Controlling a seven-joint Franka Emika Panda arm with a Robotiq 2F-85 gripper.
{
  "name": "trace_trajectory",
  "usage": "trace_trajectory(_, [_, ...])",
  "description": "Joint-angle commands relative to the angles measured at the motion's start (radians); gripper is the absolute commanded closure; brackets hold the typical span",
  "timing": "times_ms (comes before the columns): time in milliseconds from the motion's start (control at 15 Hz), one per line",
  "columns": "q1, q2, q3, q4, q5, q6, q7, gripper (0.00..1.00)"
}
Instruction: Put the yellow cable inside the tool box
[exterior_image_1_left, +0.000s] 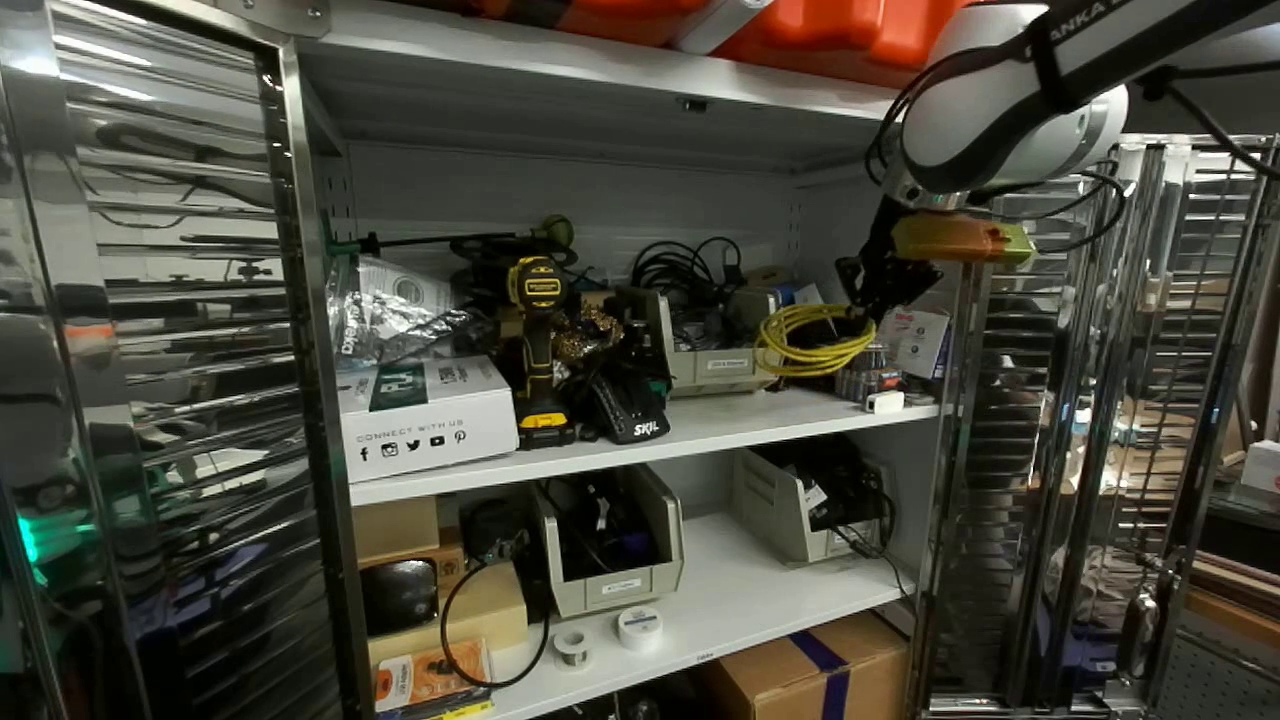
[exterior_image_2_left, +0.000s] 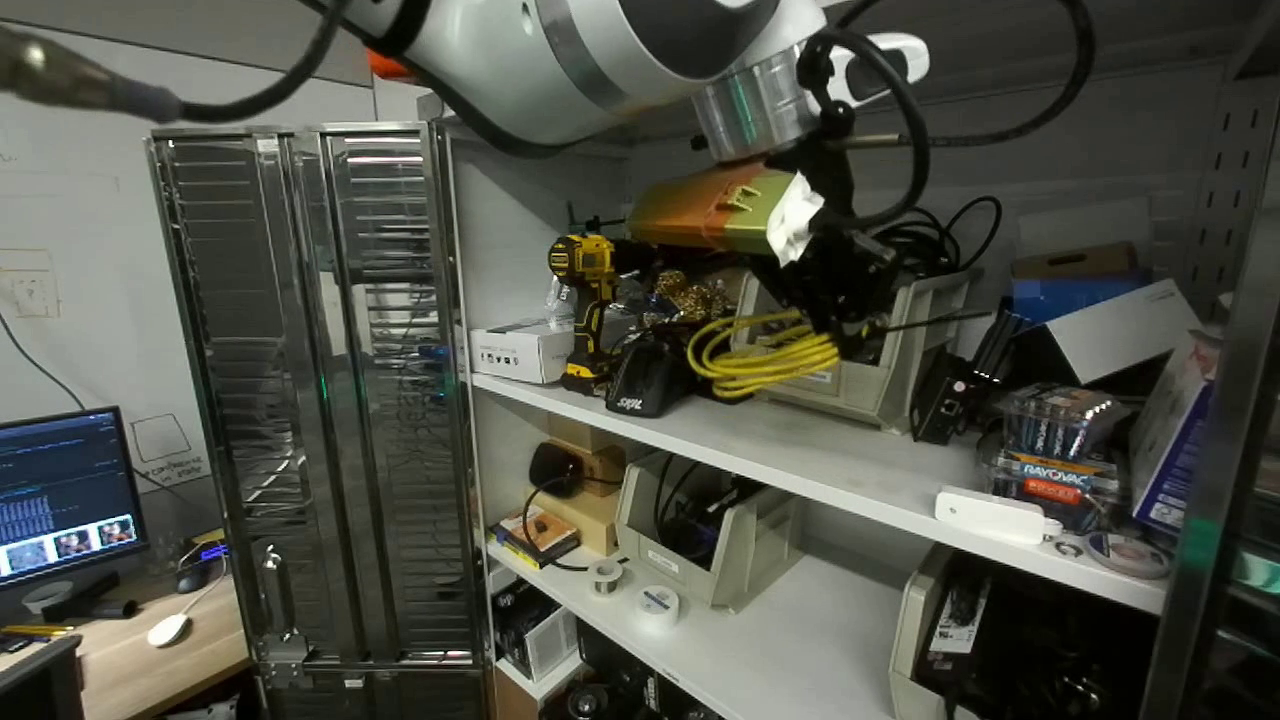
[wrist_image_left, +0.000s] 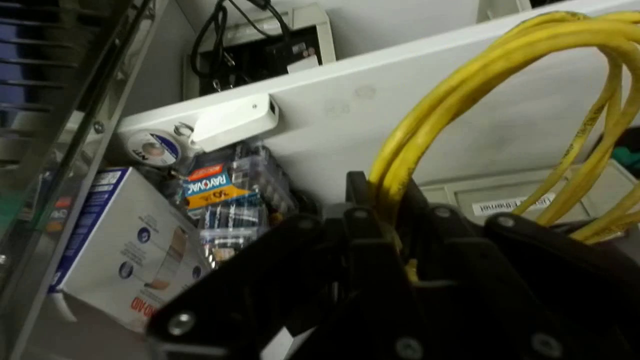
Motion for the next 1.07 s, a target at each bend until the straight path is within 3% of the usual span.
trace_trajectory(0, [-0.015,-0.025,0.007,-0.041,0.063,0.164,0.020,0.96])
trace_trajectory(133, [-0.013,0.015,0.016,-0.030,0.082,0.246,0.033,0.96])
trace_trajectory(400, [0.002,0.096,0.043,-0.018,-0.009,0.428,0.099,0.96])
trace_trajectory(533, [0.004,0.131,0.050,-0.006,-0.090,0.527,0.206,0.96])
trace_trajectory(733, [0.008,0.168,0.018,0.038,-0.301,0.641,0.449,0.96])
trace_trajectory(1000, [0.024,0.203,-0.065,0.160,-0.660,0.664,0.765,0.96])
